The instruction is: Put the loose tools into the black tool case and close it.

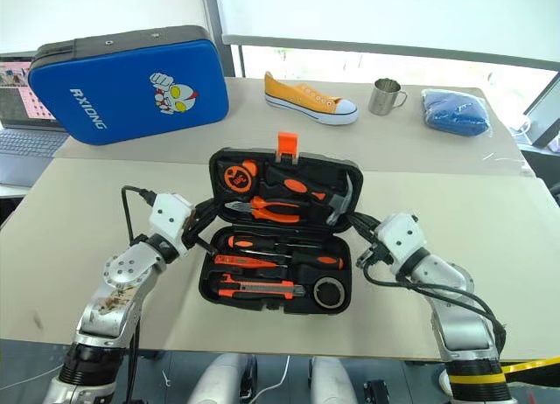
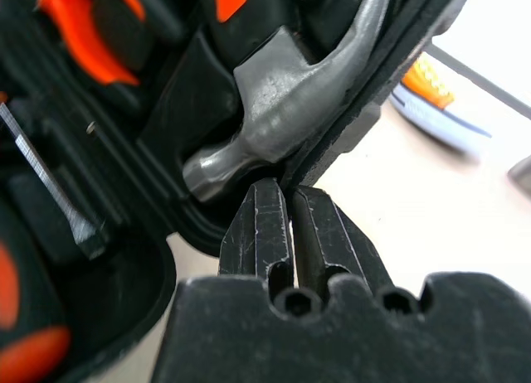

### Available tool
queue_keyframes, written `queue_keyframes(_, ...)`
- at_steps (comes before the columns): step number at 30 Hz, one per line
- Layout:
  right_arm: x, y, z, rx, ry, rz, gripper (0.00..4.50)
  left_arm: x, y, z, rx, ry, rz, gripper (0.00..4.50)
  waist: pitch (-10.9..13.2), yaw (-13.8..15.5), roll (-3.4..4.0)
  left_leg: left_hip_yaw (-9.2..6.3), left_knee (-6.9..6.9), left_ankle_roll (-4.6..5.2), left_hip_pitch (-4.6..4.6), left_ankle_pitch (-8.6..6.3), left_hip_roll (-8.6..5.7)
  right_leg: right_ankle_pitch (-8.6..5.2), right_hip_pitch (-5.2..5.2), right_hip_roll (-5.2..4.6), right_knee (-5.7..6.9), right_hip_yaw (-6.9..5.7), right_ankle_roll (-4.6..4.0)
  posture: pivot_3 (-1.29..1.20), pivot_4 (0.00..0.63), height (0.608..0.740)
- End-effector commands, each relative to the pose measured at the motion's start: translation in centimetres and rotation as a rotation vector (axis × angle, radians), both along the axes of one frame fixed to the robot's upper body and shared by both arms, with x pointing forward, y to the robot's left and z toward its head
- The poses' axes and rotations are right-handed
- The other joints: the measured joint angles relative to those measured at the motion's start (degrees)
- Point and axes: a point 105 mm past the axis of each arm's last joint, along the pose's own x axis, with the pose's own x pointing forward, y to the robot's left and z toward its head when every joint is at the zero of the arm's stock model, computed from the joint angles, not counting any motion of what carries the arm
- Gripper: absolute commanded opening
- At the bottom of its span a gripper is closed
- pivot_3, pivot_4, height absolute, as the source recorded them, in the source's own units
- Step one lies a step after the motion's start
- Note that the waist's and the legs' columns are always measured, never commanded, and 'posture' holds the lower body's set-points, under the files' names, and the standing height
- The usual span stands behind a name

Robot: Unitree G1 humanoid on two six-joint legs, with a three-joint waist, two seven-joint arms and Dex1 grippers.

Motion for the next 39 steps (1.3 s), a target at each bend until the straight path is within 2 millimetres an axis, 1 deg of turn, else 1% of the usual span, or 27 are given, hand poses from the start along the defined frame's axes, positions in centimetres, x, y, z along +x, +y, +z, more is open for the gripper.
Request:
queue_keyframes(1, -1.5, 0.4, -2.1, -0.129, -0.012, 0.063, 0.00, -0.8, 0.9, 1.8, 0.055, -0.128, 0.041, 0.03, -0.01, -0.17, 0.00, 0.00, 0.00, 0.00, 0.07, 0.00, 0.00, 0.00, 0.06, 0.00, -0.01, 0.00, 0.00, 0.00, 0.150, 0.739)
queue_keyframes(6, -2.2, 0.0, -3.5, -0.233, -0.080, 0.076, 0.00, -1.5, 1.7, 1.2, 0.137, -0.204, 0.071, 0.03, -0.01, -0.39, 0.00, 0.02, -0.15, 0.01, 0.78, -0.02, 0.04, -0.03, 0.79, 0.03, -0.24, -0.01, -0.04, 0.00, 0.150, 0.739)
queue_keyframes(10, -3.1, -0.1, -4.7, -0.277, -0.079, 0.121, 0.00, -1.7, 2.7, 0.4, 0.170, -0.211, 0.103, 0.03, -0.04, -0.42, -0.02, 0.04, -0.14, 0.01, 0.90, -0.02, 0.06, -0.04, 0.92, 0.05, -0.27, -0.01, -0.05, 0.00, 0.150, 0.739)
queue_keyframes(12, -3.6, -0.2, -4.8, -0.276, -0.075, 0.135, 0.00, -1.8, 3.1, 0.0, 0.170, -0.200, 0.109, 0.79, -0.08, -0.40, -0.02, 0.03, -0.14, 0.01, 0.93, -0.02, 0.06, -0.04, 0.95, 0.04, -0.26, -0.01, -0.06, 0.00, 0.150, 0.739)
queue_keyframes(14, -4.4, -0.2, -4.3, -0.284, -0.080, 0.163, 0.78, -2.1, 3.7, -0.2, 0.176, -0.187, 0.121, 1.41, -0.14, -0.39, 0.01, 0.03, -0.14, 0.01, 0.95, -0.02, 0.08, -0.04, 0.97, 0.03, -0.25, -0.01, -0.06, 0.00, 0.150, 0.739)
queue_keyframes(15, -5.0, -0.2, -3.9, -0.290, -0.075, 0.180, 1.08, -2.3, 4.4, -0.3, 0.182, -0.175, 0.139, 1.84, -0.14, -0.38, 0.01, 0.03, -0.15, 0.01, 0.96, -0.02, 0.07, -0.04, 0.97, 0.02, -0.25, -0.01, -0.06, 0.00, 0.150, 0.739)
queue_keyframes(17, -5.9, -0.3, -3.4, -0.296, -0.060, 0.206, 1.67, -2.8, 5.2, -0.2, 0.188, -0.163, 0.162, 2.46, -0.14, -0.37, 0.01, 0.02, -0.16, 0.02, 0.87, -0.02, 0.08, -0.05, 0.90, 0.01, -0.26, -0.01, -0.05, 0.00, 0.150, 0.739)
queue_keyframes(18, -6.7, -0.7, -2.6, -0.302, -0.046, 0.217, 2.07, -3.2, 6.4, 0.4, 0.176, -0.142, 0.187, 2.91, -0.13, -0.42, 0.03, 0.01, -0.15, 0.02, 0.86, -0.03, 0.11, -0.05, 0.88, 0.03, -0.25, -0.02, -0.06, 0.00, 0.150, 0.739)
queue_keyframes(19, -7.4, -1.3, -1.9, -0.294, -0.007, 0.222, 2.41, -3.8, 7.6, 1.0, 0.156, -0.107, 0.199, 3.24, -0.10, -0.47, 0.10, 0.02, -0.16, 0.03, 0.84, -0.03, 0.11, -0.05, 0.86, 0.00, -0.25, 0.00, -0.07, 0.00, 0.150, 0.739)
queue_keyframes(20, -8.4, -2.0, -1.2, -0.274, 0.073, 0.233, 2.65, -4.4, 9.1, 1.7, 0.137, -0.059, 0.203, 3.48, -0.09, -0.52, 0.14, 0.05, -0.13, 0.03, 0.80, -0.03, 0.14, -0.06, 0.83, -0.01, -0.20, 0.06, -0.06, 0.00, 0.150, 0.739)
queue_keyframes(21, -9.4, -2.6, -0.4, -0.244, 0.162, 0.246, 3.05, -5.1, 10.5, 2.1, 0.130, 0.015, 0.198, 3.88, -0.09, -0.54, 0.15, 0.06, -0.11, 0.03, 0.84, -0.03, 0.17, -0.06, 0.88, -0.01, -0.19, 0.08, -0.05, 0.00, 0.150, 0.739)
queue_keyframes(22, -10.3, -3.0, 0.0, -0.218, 0.250, 0.257, 3.46, -5.6, 11.5, 2.2, 0.122, 0.096, 0.185, 4.32, -0.09, -0.45, 0.14, 0.04, -0.12, 0.03, 0.87, -0.03, 0.19, -0.08, 0.95, -0.02, -0.19, 0.07, -0.05, 0.00, 0.150, 0.739)
queue_keyframes(23, -11.3, -3.1, 0.2, -0.198, 0.328, 0.291, 3.74, -6.0, 12.3, 2.4, 0.115, 0.162, 0.165, 4.50, -0.09, -0.40, 0.14, 0.03, -0.09, 0.03, 0.89, -0.03, 0.22, -0.09, 0.98, -0.02, -0.17, 0.04, -0.07, 0.00, 0.150, 0.739)
queue_keyframes(24, -12.0, -3.1, 0.4, -0.185, 0.376, 0.313, 3.74, -6.2, 12.7, 2.6, 0.108, 0.204, 0.150, 4.50, -0.08, -0.37, 0.13, 0.01, -0.10, 0.03, 0.96, -0.03, 0.23, -0.11, 1.08, -0.02, -0.22, -0.02, -0.09, 0.00, 0.150, 0.739)
queue_keyframes(26, -13.4, -2.3, 0.2, -0.131, 0.499, 0.373, 3.74, -5.7, 12.5, 2.8, 0.138, 0.273, 0.075, 4.50, -0.12, -0.10, 0.04, -0.07, -0.21, 0.04, 1.33, -0.04, 0.27, -0.21, 1.50, 0.00, -0.38, -0.20, -0.14, 0.00, 0.150, 0.739)
queue_keyframes(27, -13.9, -1.7, -0.1, -0.116, 0.542, 0.405, 3.51, -4.9, 12.1, 2.7, 0.165, 0.293, 0.029, 4.50, -0.12, 0.37, 0.03, -0.09, -0.22, 0.06, 1.57, -0.08, 0.28, -0.32, 1.79, -0.01, -0.43, -0.27, -0.15, 0.00, 0.150, 0.739)
queue_keyframes(28, -14.2, -1.2, -0.5, -0.104, 0.578, 0.432, 3.20, -4.1, 11.7, 2.6, 0.190, 0.303, -0.005, 4.50, -0.12, 0.95, 0.05, -0.09, -0.21, 0.07, 1.75, -0.10, 0.22, -0.55, 1.83, -0.08, -0.42, -0.27, -0.04, 0.00, 0.150, 0.739)
queue_keyframes(29, -14.4, -0.8, -0.7, -0.108, 0.594, 0.455, 2.91, -3.4, 11.5, 2.6, 0.211, 0.301, -0.025, 4.50, -0.12, 1.04, 0.05, -0.01, -0.19, 0.07, 1.76, -0.10, 0.19, -0.93, 1.75, -0.09, -0.46, -0.24, -0.09, 0.00, 0.150, 0.739)
queue_keyframes(31, -14.3, -0.1, -1.0, -0.121, 0.599, 0.486, 2.28, -1.8, 10.7, 2.7, 0.222, 0.284, -0.067, 3.98, -0.14, 1.13, 0.01, 0.06, -0.17, 0.07, 1.68, -0.10, 0.19, -0.87, 1.83, -0.08, -0.42, -0.18, -0.09, 0.00, 0.150, 0.739)
queue_keyframes(32, -14.1, 0.3, -1.2, -0.118, 0.600, 0.498, 1.95, -0.9, 9.9, 2.7, 0.241, 0.272, -0.114, 3.75, -0.12, 1.19, -0.05, 0.07, -0.16, 0.07, 1.67, -0.10, 0.14, -0.68, 1.84, -0.07, -0.41, -0.16, 0.04, 0.00, 0.150, 0.739)
queue_keyframes(33, -13.9, 0.7, -1.3, -0.123, 0.597, 0.515, 1.68, 0.0, 9.0, 2.5, 0.268, 0.282, -0.164, 3.47, -0.10, 1.14, -0.08, 0.07, -0.13, 0.07, 1.63, -0.09, 0.10, -0.50, 1.80, -0.02, -0.38, -0.18, -0.09, 0.00, 0.150, 0.739)
queue_keyframes(34, -13.6, 1.1, -1.6, -0.132, 0.595, 0.533, 1.20, 0.5, 7.8, 2.2, 0.294, 0.292, -0.232, 2.98, -0.11, 1.11, -0.09, 0.08, -0.10, 0.07, 1.56, -0.09, 0.10, -0.49, 1.74, 0.01, -0.38, -0.19, -0.10, 0.00, 0.150, 0.739)
queue_keyframes(35, -13.5, 1.5, -1.8, -0.141, 0.597, 0.552, 0.98, 1.0, 7.0, 2.0, 0.322, 0.294, -0.286, 2.76, -0.10, 1.10, -0.11, 0.08, -0.11, 0.07, 1.53, -0.09, 0.04, -0.47, 1.73, 0.01, -0.37, -0.18, -0.10, 0.00, 0.150, 0.739)
queue_keyframes(36, -13.5, 1.8, -2.0, -0.153, 0.600, 0.573, 0.46, 1.4, 6.5, 1.6, 0.346, 0.307, -0.318, 2.23, -0.10, 1.08, -0.11, 0.09, -0.10, 0.07, 1.47, -0.09, 0.00, -0.47, 1.69, 0.04, -0.37, -0.18, -0.10, 0.00, 0.150, 0.739)
queue_keyframes(38, -13.5, 2.2, -2.5, -0.179, 0.600, 0.604, 0.00, 2.2, 5.7, 1.1, 0.381, 0.303, -0.365, 1.73, -0.10, 0.93, -0.11, 0.09, -0.12, 0.10, 1.41, -0.11, -0.01, -0.47, 1.62, 0.05, -0.35, -0.18, -0.10, 0.00, 0.150, 0.739)
queue_keyframes(39, -13.4, 2.4, -2.7, -0.186, 0.599, 0.613, 0.00, 2.7, 5.3, 1.0, 0.394, 0.301, -0.380, 1.44, -0.10, 0.81, -0.11, 0.10, -0.11, 0.11, 1.35, -0.13, -0.01, -0.47, 1.57, 0.08, -0.35, -0.18, -0.10, 0.00, 0.150, 0.739)
